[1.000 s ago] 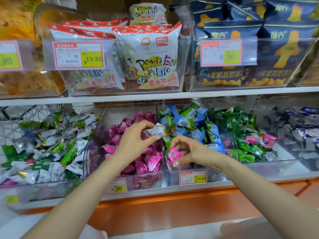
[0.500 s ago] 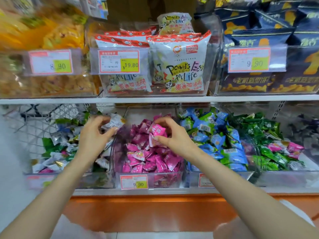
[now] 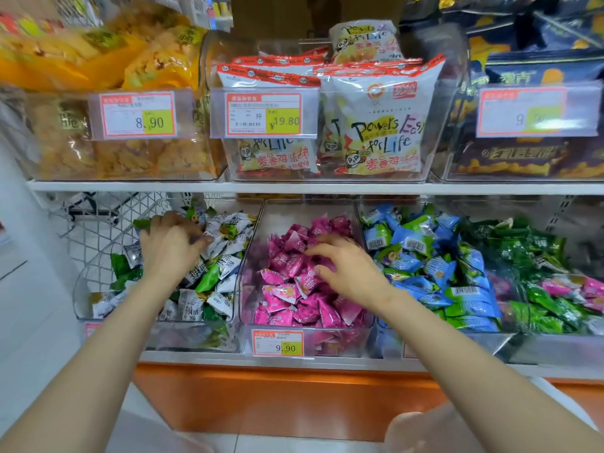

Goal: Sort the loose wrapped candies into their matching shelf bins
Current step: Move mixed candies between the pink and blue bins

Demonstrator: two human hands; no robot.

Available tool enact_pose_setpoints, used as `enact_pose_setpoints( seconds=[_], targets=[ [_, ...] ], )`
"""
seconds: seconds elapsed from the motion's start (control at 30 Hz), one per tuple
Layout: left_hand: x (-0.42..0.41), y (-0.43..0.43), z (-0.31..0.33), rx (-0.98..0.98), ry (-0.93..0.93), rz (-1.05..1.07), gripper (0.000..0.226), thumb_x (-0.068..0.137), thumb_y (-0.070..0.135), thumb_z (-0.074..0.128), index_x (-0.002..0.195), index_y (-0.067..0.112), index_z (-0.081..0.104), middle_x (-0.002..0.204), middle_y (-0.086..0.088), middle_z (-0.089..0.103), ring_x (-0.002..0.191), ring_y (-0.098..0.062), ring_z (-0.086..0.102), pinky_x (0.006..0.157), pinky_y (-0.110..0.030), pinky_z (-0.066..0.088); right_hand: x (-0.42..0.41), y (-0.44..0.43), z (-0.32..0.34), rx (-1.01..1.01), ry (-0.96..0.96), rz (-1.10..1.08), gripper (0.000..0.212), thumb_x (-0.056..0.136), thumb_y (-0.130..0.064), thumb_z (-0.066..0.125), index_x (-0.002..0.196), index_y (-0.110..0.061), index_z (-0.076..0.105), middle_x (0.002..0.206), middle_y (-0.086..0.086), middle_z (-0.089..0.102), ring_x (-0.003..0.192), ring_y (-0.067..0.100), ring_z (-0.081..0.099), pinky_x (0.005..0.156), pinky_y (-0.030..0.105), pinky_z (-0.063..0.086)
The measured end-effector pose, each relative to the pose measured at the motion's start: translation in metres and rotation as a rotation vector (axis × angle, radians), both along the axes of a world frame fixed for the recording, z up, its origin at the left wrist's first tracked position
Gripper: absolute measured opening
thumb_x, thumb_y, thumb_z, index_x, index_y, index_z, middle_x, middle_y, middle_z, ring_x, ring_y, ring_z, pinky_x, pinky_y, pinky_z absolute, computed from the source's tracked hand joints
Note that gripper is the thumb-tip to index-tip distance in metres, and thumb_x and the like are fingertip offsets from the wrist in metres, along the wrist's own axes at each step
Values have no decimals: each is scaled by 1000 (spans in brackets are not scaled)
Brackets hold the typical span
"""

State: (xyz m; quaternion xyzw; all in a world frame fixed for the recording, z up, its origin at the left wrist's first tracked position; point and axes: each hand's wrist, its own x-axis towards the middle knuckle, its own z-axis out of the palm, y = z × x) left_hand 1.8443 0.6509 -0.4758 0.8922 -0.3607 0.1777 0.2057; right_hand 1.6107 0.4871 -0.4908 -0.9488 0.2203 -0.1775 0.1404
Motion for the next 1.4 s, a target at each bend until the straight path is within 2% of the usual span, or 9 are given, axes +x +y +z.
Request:
enact_pose_setpoints(
  seconds=[0.1, 0.33, 0.5, 0.73, 0.83, 0.93, 1.13, 1.3, 1.4],
  targets=[
    [-6, 4, 2, 42, -55, 29, 24, 83, 34, 66, 94, 14, 73, 113, -18, 59, 109, -39, 45, 86, -43, 33, -8, -4, 0, 16, -48, 14, 32, 91, -19, 54, 122, -24, 61, 136, 0, 50, 126, 20, 42, 105, 34, 34],
    [-33, -2, 8, -168, -99, -95, 20, 86, 21, 62, 99, 8, 67, 104, -17, 60, 101, -36, 48, 78, -41, 34, -35, -18, 11, 66, -193, -49, 25, 90, -15, 57, 113, -21, 67, 119, 1, 62, 112, 18, 52, 90, 24, 37],
    [-75, -28, 1, -119, -129, -427, 38, 85, 37, 41, 97, 9, 64, 96, -10, 61, 96, -31, 52, 79, -39, 37, -68, -37, 21, 71, -234, -118, 23, 90, -14, 59, 111, -17, 68, 114, 6, 63, 100, 19, 56, 91, 33, 45],
    [-125, -69, -7, -37, -51, -745, 37, 83, 39, 40, 99, 14, 63, 99, -1, 60, 97, -23, 53, 82, -34, 39, -114, -67, 22, 3, -217, -217, 24, 85, -8, 66, 108, -12, 69, 113, 7, 65, 112, 24, 55, 90, 20, 33],
    [-142, -82, -8, -65, 12, -813, 39, 83, 42, 40, 100, 15, 63, 99, 2, 60, 96, -18, 52, 82, -30, 37, -128, -75, 14, -43, -149, -204, 28, 83, -12, 69, 111, -15, 68, 119, 7, 62, 116, 27, 51, 94, 29, 34],
    [-155, -96, -11, -46, 41, -853, 44, 81, 47, 41, 104, 16, 63, 104, 1, 61, 99, -19, 52, 83, -31, 37, -128, -76, 1, -216, -84, -86, 37, 81, -38, 64, 114, -20, 66, 127, 7, 57, 121, 29, 44, 99, 42, 36],
    [-165, -120, -20, 63, 62, -781, 63, 75, 62, 33, 112, 20, 62, 118, 3, 59, 113, -21, 48, 93, -38, 36, -97, -76, -22, -408, 256, 75, 65, 77, -65, 44, 130, -28, 53, 134, -1, 54, 133, 28, 39, 109, 62, 18],
    [-163, -129, -21, 68, 106, -711, 72, 68, 68, 26, 114, 25, 61, 126, 9, 55, 120, -17, 44, 97, -35, 35, -95, -84, -19, -422, 311, -9, 59, 81, -61, 54, 133, -34, 46, 134, 4, 47, 133, 28, 30, 112, 54, 2],
    [-163, -129, -20, 90, 132, -707, 74, 66, 69, 25, 117, 28, 58, 130, 12, 51, 123, -14, 41, 100, -35, 33, -102, -88, -23, -452, 246, 96, 46, 75, -57, 61, 111, -28, 61, 129, 2, 54, 129, 29, 41, 110, 58, 13]
  ],
)
